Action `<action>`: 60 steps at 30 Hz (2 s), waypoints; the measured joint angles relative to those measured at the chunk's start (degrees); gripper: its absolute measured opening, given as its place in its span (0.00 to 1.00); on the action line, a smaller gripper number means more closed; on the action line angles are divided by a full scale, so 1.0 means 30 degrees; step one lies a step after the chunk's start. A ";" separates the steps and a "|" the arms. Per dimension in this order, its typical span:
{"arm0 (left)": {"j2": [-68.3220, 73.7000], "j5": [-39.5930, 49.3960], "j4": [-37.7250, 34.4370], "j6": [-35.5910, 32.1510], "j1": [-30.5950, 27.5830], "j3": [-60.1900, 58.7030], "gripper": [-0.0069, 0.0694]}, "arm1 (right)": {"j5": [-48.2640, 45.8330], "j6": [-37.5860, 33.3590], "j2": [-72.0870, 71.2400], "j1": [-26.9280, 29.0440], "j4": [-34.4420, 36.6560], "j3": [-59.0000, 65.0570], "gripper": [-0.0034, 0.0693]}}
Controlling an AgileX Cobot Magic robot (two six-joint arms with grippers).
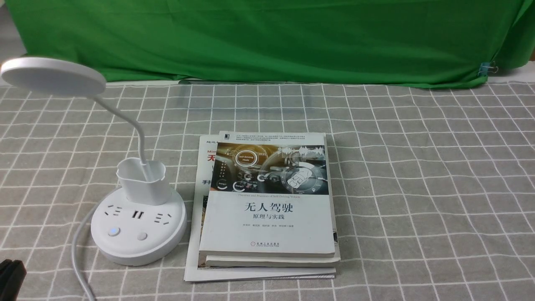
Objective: Turn on the desk lamp on the grey coffee tablecloth with your hand.
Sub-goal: 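Press the power button on the lamp base to turn the lamp on with the left gripper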
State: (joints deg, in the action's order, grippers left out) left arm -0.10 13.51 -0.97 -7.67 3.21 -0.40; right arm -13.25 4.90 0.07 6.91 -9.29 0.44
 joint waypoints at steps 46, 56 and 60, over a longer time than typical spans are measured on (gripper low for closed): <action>1.3362 -0.2472 -0.0019 0.5472 0.0000 0.5373 0.12 | 0.0000 0.0000 0.0000 0.0000 0.0000 0.0000 0.38; 1.6258 -0.5230 -0.6535 0.8046 0.0000 0.5505 0.12 | 0.0000 0.0000 0.0000 0.0000 0.0000 0.0000 0.38; 1.6508 -0.6351 -0.6120 0.8030 0.0000 0.5505 0.12 | 0.0000 0.0000 0.0000 0.0000 0.0000 0.0000 0.38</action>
State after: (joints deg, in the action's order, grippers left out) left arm 49.43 -5.55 -19.33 16.42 3.21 16.11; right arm -13.25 4.90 0.07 6.91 -9.29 0.44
